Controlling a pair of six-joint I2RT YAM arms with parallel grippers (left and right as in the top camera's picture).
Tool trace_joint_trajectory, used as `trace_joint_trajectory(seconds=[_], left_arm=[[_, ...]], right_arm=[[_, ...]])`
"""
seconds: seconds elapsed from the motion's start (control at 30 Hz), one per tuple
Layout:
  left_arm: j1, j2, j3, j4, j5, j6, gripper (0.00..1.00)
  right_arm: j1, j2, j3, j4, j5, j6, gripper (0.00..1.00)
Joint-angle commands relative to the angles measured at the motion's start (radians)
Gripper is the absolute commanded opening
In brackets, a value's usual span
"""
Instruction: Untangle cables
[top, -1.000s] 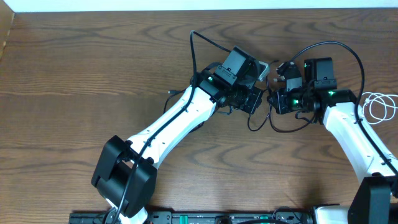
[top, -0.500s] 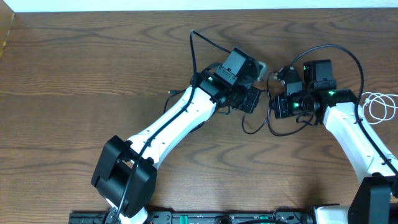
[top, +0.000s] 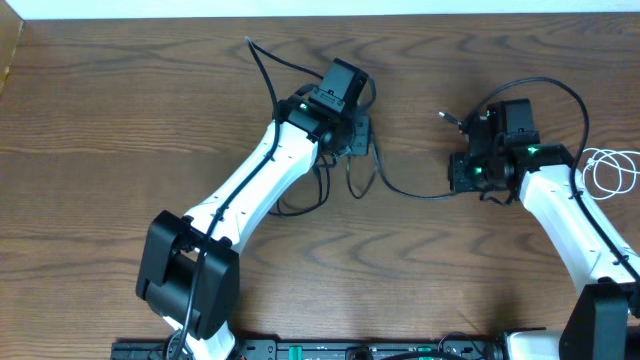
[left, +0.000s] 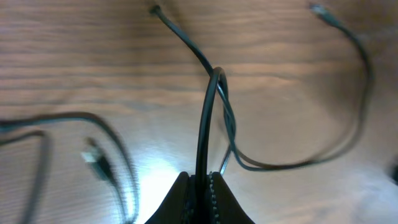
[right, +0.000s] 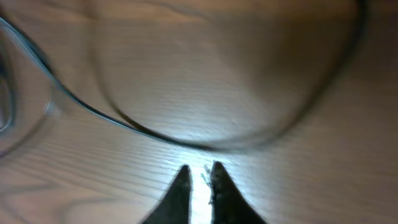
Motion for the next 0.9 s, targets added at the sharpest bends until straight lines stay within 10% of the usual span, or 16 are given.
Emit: trace_joint_trajectory(seconds=[0.0,0.3,0.87], left_arm=[[-0.024,0.003,0.006,0.005,0.185,0.022,0.07],[-0.033,0.003,0.006,0.058,0.514,0.091,0.08],[-0.034,0.003,0.006,0.071,0.629,0.090,0.08]], right_arm=[[0.019,-0.005,-0.004,0.041,-0.215,-0.039,0.25],[0.072,-0.005,-0.004,0.121,-0.179,-0.053,0.33],[0.077,-0.001,-0.004,0.147,-0.036,-0.048,0.16]])
